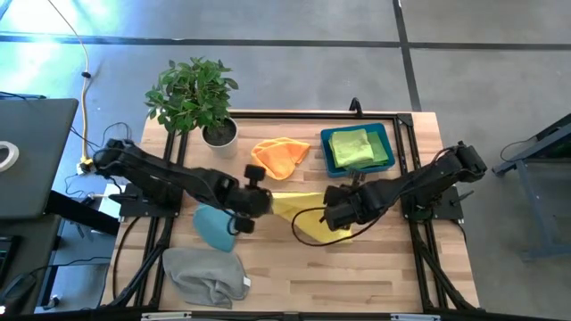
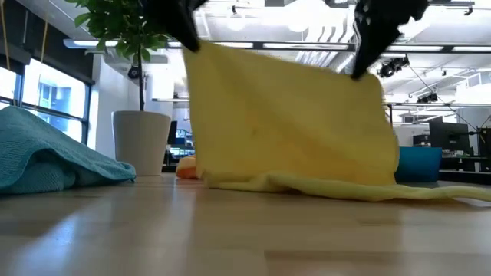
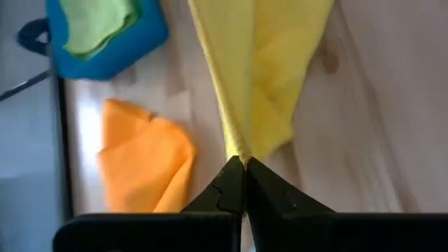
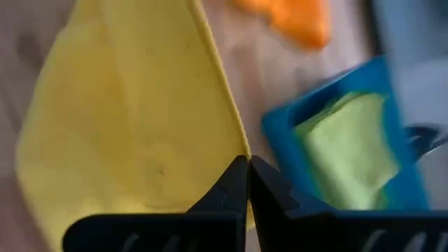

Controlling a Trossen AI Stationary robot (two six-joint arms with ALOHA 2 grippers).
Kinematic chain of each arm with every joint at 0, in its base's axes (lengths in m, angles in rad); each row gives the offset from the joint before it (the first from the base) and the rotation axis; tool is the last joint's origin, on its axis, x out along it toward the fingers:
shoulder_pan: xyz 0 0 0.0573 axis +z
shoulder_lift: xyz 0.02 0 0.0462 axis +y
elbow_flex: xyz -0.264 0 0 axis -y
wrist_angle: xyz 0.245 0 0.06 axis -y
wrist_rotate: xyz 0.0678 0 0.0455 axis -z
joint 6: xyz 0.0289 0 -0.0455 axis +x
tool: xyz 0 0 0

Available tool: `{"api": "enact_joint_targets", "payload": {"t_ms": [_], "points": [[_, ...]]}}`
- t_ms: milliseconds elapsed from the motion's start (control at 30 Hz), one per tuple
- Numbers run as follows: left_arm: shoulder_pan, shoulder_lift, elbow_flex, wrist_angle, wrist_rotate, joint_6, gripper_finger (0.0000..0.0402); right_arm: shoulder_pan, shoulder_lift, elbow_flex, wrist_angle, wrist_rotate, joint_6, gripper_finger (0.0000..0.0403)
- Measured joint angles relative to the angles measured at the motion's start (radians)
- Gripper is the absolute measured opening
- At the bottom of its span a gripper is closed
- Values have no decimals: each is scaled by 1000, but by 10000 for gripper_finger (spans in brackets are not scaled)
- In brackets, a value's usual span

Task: Fold microfiber towels
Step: Fold the yellow microfiber cloth

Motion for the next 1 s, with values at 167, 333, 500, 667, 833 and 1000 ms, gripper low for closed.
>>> {"api": "enact_joint_targets", "payload": {"t_ms": [167, 333, 500, 667, 833, 1000], "points": [[0, -62, 75, -94, -129, 93, 1, -3, 0, 108, -23, 137, -86, 0], [1, -93, 153, -135, -271, 120, 1, -18, 0, 194, -42, 252, -176, 0], [8, -102, 221, -178, -375, 197, 1, -48, 0, 264, -68, 345, -294, 0], [26, -101, 269, -195, -451, 267, 1, -94, 0, 327, -65, 485, -428, 0], [48, -101, 311, -194, -558, 323, 1, -141, 0, 391, -52, 589, -575, 0], [71, -101, 369, -192, -646, 356, 1, -185, 0, 435, 44, 666, -774, 0]]}}
